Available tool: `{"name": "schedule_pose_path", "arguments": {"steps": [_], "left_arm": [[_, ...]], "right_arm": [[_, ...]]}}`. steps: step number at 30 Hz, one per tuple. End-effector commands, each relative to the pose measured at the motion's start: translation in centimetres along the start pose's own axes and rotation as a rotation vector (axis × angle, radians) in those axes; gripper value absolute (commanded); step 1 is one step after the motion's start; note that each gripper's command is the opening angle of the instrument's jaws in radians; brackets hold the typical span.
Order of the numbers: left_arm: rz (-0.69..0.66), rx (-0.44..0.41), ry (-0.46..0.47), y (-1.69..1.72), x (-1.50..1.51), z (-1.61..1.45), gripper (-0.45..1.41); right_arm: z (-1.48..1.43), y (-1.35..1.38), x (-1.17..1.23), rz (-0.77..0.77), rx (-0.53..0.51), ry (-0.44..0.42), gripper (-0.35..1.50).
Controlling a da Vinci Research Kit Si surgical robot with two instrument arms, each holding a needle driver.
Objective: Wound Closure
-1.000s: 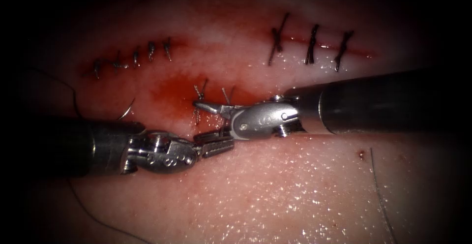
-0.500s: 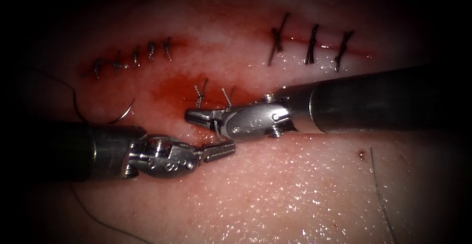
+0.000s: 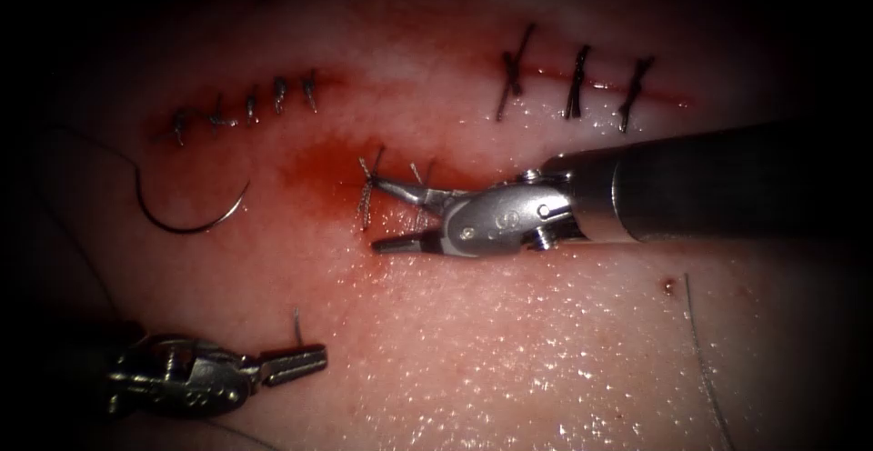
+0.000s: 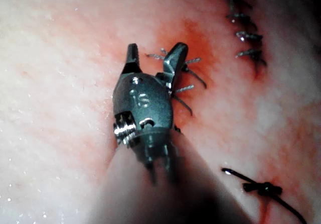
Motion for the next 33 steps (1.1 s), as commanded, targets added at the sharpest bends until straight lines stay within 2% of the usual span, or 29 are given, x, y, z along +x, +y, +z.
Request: {"name": "schedule_pose_path", "arguments": {"steps": [1, 5, 11, 15, 20, 21, 24, 26, 28, 29, 33], "left_arm": [[-0.033, 0.001, 0.002, 0.14, -0.03, -0.05, -0.45], [-0.119, 0.021, 0.014, 0.39, -0.16, -0.46, -0.45], [-0.196, 0.053, 0.026, 0.71, -0.35, -0.83, -0.45], [-0.246, 0.07, 0.018, 0.9, -0.5, -0.93, -0.45], [-0.306, 0.068, 0.036, 1.02, -0.72, -0.89, -0.43], [-0.325, 0.073, 0.035, 1.02, -0.81, -0.87, -0.21], [-0.405, 0.08, 0.024, 1.03, -1.04, -0.81, 0.29], [-0.444, 0.088, 0.019, 1.03, -1.19, -0.78, 0.52], [-0.498, 0.091, 0.009, 1.04, -1.38, -0.76, 0.89], [-0.511, 0.092, 0.004, 1.04, -1.46, -0.76, 0.98], [-0.557, 0.091, -0.021, 1.04, -1.77, -0.78, 0.99]], "right_arm": [[0.03, -0.08, -0.04, 0.001, 0.003, 0.002, 1.26], [0.03, -0.08, -0.04, 0.007, 0.0, 0.0, 1.26], [0.05, -0.12, -0.06, 0.002, 0.0, 0.0, 1.26], [0.04, -0.13, -0.07, 0.002, 0.0, 0.0, 1.26], [0.04, -0.15, -0.07, 0.018, -0.002, -0.001, 1.26], [0.04, -0.16, -0.07, 0.017, -0.002, -0.001, 1.26], [0.04, -0.18, -0.07, 0.022, -0.002, 0.0, 1.26], [0.04, -0.19, -0.06, 0.027, -0.001, 0.001, 1.26], [0.03, -0.21, -0.05, 0.027, -0.001, 0.001, 1.26], [0.03, -0.21, -0.05, 0.027, -0.001, 0.001, 1.26], [0.03, -0.22, -0.03, 0.028, 0.0, 0.001, 1.26]]}}
